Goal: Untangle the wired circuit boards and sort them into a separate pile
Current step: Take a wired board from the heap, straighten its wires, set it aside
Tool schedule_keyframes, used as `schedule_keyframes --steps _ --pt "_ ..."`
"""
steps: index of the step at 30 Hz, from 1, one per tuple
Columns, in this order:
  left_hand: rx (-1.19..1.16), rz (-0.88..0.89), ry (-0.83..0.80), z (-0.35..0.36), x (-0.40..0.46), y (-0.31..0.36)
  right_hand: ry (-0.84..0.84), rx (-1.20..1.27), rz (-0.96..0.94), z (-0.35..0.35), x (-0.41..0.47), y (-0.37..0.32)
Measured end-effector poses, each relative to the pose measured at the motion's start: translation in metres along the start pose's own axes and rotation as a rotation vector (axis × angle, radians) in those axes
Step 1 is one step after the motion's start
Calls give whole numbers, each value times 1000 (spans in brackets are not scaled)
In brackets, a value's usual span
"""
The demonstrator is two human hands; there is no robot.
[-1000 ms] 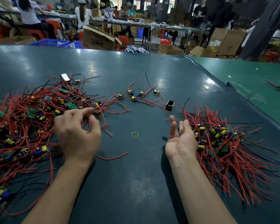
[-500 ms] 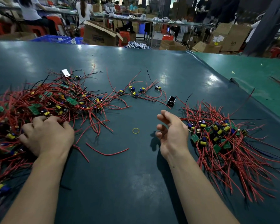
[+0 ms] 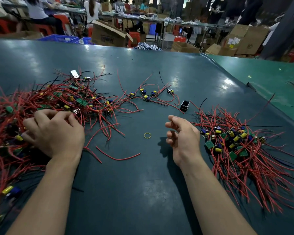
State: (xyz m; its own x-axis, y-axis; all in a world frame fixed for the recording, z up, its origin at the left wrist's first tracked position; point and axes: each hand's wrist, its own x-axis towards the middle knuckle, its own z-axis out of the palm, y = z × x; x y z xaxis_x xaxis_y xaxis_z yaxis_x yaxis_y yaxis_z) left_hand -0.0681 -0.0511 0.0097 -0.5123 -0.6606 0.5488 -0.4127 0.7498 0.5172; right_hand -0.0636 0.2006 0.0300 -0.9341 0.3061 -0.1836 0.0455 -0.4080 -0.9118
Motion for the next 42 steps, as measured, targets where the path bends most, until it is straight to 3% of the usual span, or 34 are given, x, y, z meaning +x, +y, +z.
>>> schedule_keyframes --steps 3,7,9,14,22,26,29,32,34,38,42 --pt "-12 46 81 -4 0 1 -35 -81 -41 3 0 3" --pt "112 58 -265 2 -2 3 -93 -164 -70 4 -2 6" --pt "125 44 -316 3 -1 4 -105 -173 -69 5 -2 6" --pt "-32 20 -130 -4 0 4 -119 -182 -73 4 -3 6" --pt "-314 237 202 -23 -8 19 -220 -233 -72 6 -3 10" --pt "-479 518 284 -32 -38 36 -412 -562 -287 8 -6 24" --pt "-633 801 163 -32 -63 54 -547 -732 -430 8 -7 32" --pt "-826 968 -40 -31 -76 63 -568 -598 -487 6 -7 31" --pt "-871 969 -76 -30 -78 65 -505 -467 -439 6 -6 27" --pt "-951 742 -54 -29 -70 61 -360 -157 -132 6 -6 12" --pt "-949 583 -250 -25 -69 57 -329 37 31 2 -5 2"
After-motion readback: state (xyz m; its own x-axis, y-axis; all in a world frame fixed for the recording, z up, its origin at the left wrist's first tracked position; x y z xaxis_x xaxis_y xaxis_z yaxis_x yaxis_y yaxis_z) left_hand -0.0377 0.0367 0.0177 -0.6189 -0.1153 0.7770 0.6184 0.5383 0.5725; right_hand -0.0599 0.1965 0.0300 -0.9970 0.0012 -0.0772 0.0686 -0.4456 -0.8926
